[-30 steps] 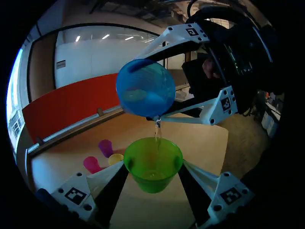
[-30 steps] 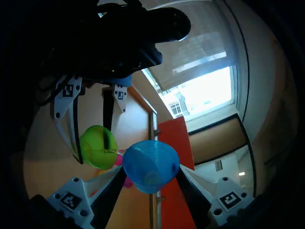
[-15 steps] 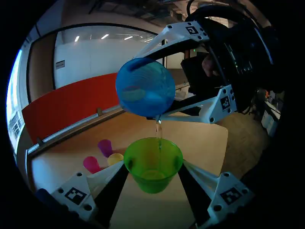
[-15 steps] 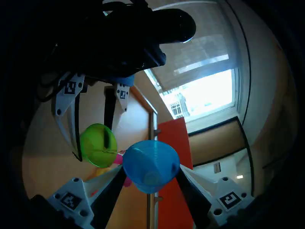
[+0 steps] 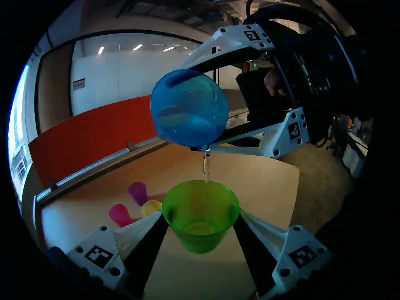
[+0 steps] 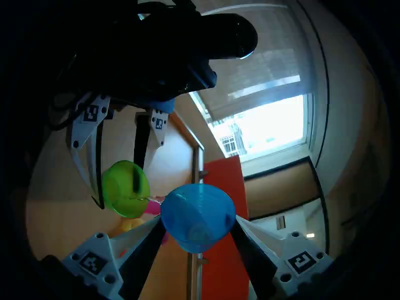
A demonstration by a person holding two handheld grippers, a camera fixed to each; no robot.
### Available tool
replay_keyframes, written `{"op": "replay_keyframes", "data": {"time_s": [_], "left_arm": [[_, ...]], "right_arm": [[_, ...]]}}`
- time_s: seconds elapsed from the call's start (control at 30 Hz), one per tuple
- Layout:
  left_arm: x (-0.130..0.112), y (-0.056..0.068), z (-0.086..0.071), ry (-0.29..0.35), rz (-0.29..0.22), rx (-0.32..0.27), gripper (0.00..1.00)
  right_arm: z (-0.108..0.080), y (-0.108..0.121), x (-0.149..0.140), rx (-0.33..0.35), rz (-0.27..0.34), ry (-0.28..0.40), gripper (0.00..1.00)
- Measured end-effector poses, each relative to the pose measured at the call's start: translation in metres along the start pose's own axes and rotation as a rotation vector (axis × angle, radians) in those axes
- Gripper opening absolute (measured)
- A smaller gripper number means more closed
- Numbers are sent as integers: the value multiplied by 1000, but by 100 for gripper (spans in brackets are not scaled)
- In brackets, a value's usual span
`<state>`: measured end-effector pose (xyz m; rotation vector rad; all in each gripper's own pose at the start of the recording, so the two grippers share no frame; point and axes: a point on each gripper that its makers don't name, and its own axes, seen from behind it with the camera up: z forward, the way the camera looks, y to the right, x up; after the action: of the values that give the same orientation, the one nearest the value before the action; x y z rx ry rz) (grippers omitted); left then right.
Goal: Pour water
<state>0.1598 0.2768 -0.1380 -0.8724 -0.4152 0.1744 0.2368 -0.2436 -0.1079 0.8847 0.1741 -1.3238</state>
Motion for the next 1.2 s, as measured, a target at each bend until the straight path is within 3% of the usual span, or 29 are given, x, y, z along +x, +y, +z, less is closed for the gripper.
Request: {"op": "replay_keyframes", "data": {"time_s": [1.2], "left_arm": [[4,-1,2,5,3,3,85]], "right_arm": [[3,10,1,-16,-88,10,89]]}}
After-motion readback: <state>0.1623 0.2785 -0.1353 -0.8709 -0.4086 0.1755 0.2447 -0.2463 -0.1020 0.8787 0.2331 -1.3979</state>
